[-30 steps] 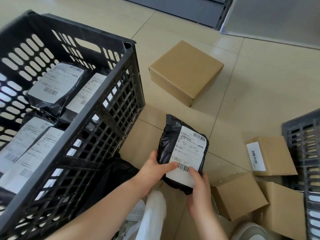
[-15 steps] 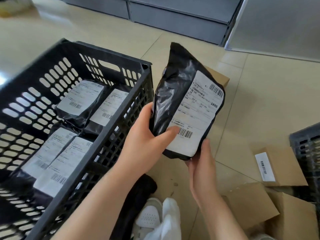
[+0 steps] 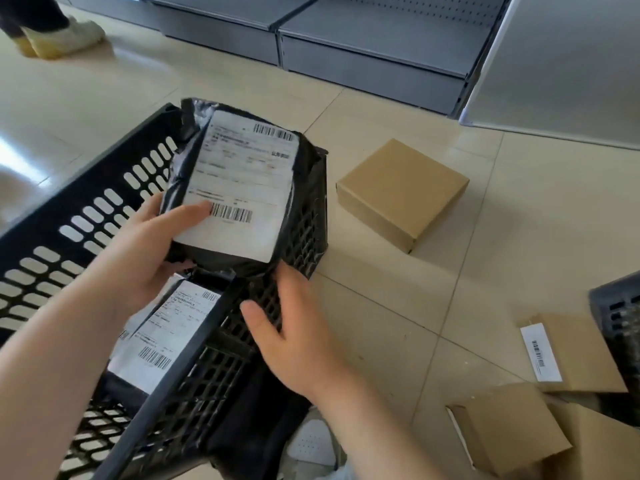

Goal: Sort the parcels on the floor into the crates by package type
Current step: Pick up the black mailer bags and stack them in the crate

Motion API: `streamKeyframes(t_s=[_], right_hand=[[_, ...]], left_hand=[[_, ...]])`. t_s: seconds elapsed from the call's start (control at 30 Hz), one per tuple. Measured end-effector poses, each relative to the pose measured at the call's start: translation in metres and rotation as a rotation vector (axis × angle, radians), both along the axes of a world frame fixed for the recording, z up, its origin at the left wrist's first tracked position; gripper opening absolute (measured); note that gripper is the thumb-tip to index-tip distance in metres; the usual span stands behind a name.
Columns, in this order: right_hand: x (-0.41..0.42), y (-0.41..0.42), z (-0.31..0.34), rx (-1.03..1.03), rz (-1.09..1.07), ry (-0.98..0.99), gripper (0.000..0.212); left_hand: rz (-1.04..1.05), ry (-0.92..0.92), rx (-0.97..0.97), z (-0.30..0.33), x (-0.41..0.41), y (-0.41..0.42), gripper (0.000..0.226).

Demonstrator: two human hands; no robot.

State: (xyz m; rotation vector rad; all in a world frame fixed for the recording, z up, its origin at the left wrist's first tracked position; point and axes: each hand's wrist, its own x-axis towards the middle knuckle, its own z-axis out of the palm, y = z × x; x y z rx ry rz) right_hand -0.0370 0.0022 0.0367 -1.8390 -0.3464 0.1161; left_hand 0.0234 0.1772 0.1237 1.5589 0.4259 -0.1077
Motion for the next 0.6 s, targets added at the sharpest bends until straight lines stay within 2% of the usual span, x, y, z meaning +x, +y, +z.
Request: streamKeyframes(t_s=[0.03,0.1,0.2,0.37,0.47,0.6], right_hand=[[-0.001,0.005,-0.005,-0.090,0.034,-0.045,0.059],[-0.004,0.012,-0.014,-0.288,0.078,-0.130,0.067],[-0.010,0.016,-0.021,-0.486,0.088,-0.287,0.067],[-0.012,0.023,-0.023,-0.649,-0.042,-0.435,0.062],[-0.009,0.024,-0.024,-0.627,-0.066,-0.464,0.062],[-0.010,0.020,-0.026,-0.699,-0.054,-0.524,0.065]], left_hand=[[0.032,0.051,-0.043,-0.004,0.000,0.011,0.039],[0.096,0.121,-0.116,-0.013,-0.002,0.031,0.024],[0.168,0.178,-0.189,-0.027,-0.007,0.054,0.016],[0.272,0.235,-0.218,-0.050,-0.016,0.077,0.015],[0.333,0.242,-0.212,-0.059,-0.017,0.086,0.011],[0.427,0.227,-0.162,-0.072,-0.016,0.103,0.021]])
